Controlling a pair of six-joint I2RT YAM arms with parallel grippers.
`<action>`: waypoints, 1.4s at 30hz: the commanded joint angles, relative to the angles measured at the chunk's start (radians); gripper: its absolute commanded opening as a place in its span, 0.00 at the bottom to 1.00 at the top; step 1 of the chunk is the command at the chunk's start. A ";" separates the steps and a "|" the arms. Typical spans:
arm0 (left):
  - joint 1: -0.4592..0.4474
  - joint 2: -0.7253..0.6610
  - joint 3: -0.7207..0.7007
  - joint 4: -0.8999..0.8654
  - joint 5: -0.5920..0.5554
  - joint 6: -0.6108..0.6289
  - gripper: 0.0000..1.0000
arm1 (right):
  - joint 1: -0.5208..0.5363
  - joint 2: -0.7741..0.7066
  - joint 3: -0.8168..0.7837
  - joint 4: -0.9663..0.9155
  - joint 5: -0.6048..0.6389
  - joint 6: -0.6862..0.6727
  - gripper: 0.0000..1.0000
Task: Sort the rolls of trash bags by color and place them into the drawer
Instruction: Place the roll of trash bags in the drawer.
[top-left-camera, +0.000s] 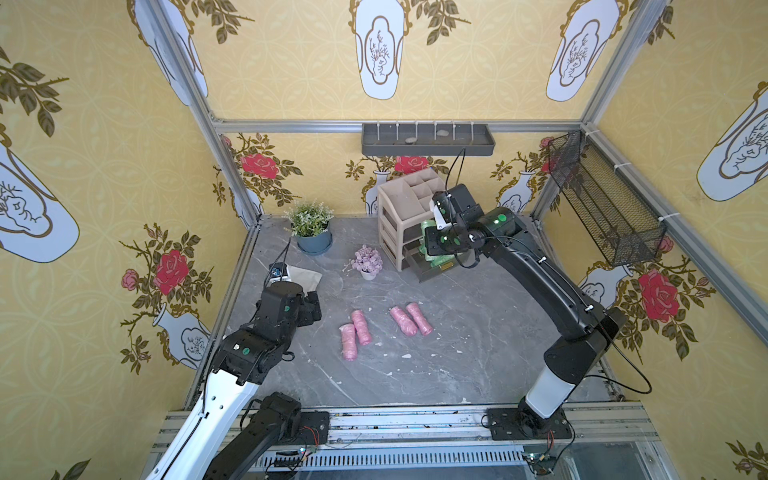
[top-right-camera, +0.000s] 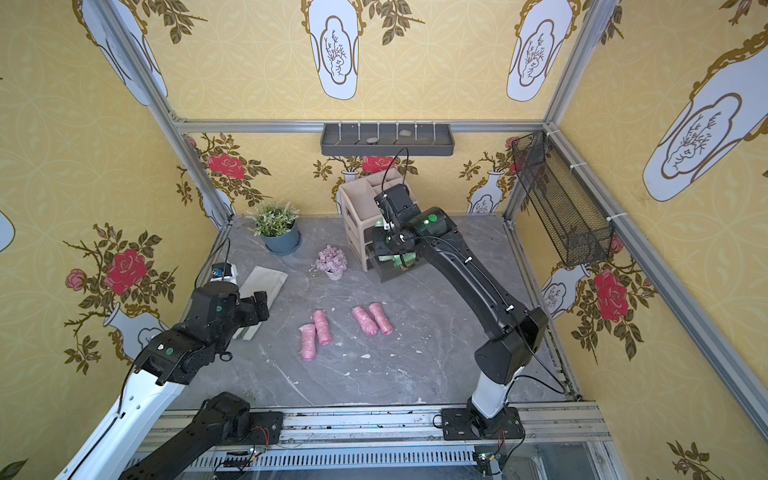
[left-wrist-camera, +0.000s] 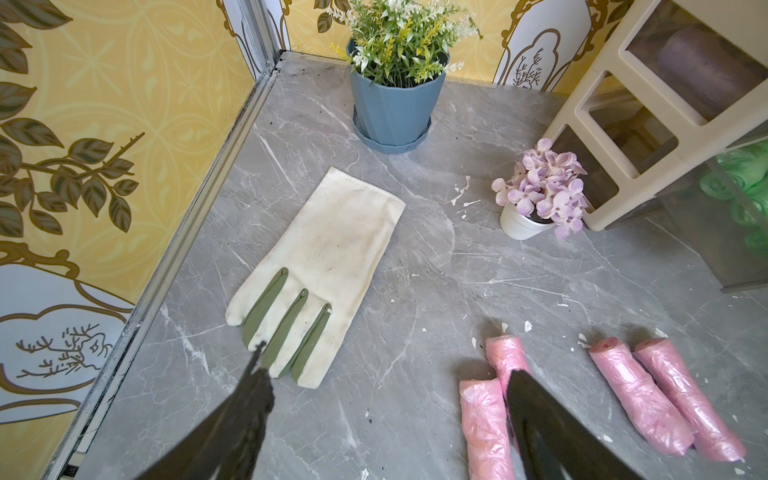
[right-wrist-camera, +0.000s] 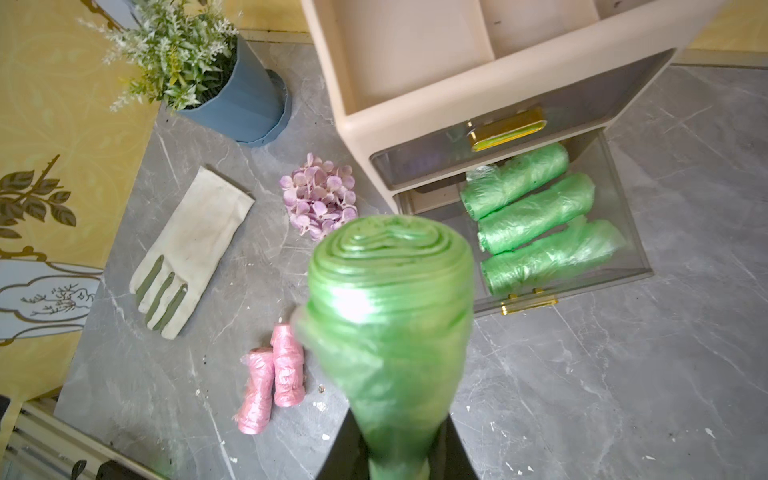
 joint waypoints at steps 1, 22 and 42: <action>0.001 0.000 -0.005 0.012 0.005 0.000 0.89 | -0.028 0.024 0.003 0.041 -0.001 -0.036 0.18; 0.001 -0.001 -0.007 0.012 0.008 0.003 0.89 | -0.087 0.078 -0.195 0.329 -0.055 -0.261 0.18; 0.001 0.001 -0.007 0.011 0.012 0.002 0.89 | -0.126 0.183 -0.250 0.380 -0.174 -0.305 0.21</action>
